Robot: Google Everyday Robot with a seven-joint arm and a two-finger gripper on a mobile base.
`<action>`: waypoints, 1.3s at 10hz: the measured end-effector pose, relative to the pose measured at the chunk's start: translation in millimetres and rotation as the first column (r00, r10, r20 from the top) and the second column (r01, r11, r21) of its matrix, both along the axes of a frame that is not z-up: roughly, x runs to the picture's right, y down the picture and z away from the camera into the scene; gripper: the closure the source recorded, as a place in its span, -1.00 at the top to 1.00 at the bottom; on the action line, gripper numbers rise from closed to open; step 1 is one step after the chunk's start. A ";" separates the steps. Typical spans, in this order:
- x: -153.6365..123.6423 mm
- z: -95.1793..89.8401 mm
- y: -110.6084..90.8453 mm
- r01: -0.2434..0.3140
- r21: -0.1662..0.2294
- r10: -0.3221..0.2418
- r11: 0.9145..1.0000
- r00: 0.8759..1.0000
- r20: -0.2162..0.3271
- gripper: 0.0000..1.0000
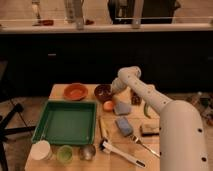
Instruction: Stack bowls into tray
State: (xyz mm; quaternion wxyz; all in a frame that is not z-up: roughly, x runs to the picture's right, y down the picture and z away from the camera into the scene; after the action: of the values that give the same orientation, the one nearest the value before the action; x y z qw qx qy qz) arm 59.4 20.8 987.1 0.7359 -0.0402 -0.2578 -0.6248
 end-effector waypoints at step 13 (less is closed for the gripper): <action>-79.4 -21.5 -54.3 0.056 0.055 -0.065 0.997 0.981 0.183 -1.00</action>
State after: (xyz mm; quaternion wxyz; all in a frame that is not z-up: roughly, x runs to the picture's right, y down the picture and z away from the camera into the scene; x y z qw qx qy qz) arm -20.1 -33.5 965.5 0.6903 0.0284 -0.3078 -0.6541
